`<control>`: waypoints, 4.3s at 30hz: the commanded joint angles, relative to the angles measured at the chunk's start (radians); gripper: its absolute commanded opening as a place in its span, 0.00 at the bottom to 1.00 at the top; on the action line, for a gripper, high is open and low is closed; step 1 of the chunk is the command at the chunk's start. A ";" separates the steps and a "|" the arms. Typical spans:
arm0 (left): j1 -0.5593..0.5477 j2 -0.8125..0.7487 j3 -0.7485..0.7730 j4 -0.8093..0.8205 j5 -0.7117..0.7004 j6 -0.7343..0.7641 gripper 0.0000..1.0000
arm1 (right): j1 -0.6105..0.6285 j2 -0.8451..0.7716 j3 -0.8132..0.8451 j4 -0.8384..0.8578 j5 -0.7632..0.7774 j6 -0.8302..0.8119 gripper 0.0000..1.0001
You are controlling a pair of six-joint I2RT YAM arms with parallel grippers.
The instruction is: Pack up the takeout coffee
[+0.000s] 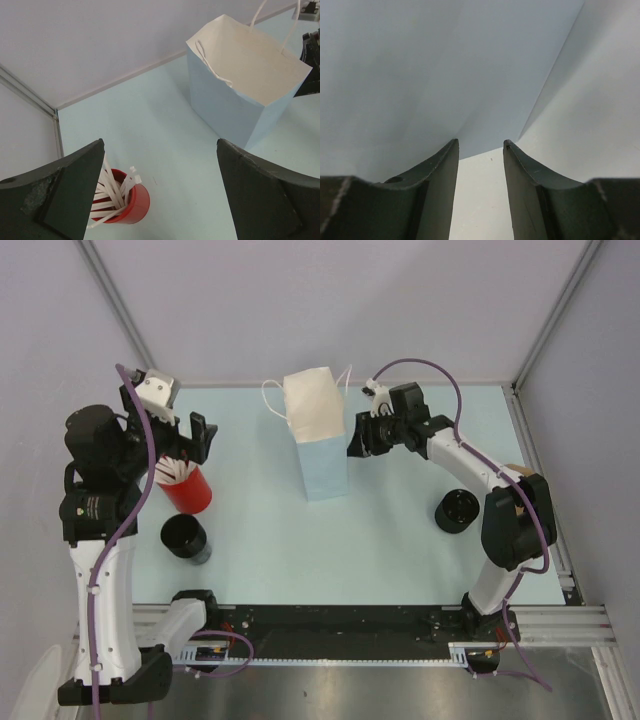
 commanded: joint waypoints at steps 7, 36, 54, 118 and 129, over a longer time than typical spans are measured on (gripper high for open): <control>0.013 -0.021 -0.012 0.022 0.023 -0.020 0.99 | 0.091 -0.045 -0.081 0.089 -0.025 0.032 0.46; 0.017 -0.009 -0.015 0.020 0.067 -0.026 0.99 | -0.790 -0.430 -0.021 -0.854 0.101 -1.379 0.91; 0.022 0.013 -0.035 0.027 0.064 -0.007 1.00 | -0.969 -0.168 -0.019 -0.782 0.118 -1.631 0.95; 0.022 0.071 -0.024 -0.150 0.101 0.166 1.00 | -0.921 -0.124 -0.055 -0.791 0.129 -1.745 0.36; 0.022 0.060 0.000 -0.167 0.130 0.172 0.99 | -0.920 -0.219 -0.053 -0.788 0.083 -1.714 0.34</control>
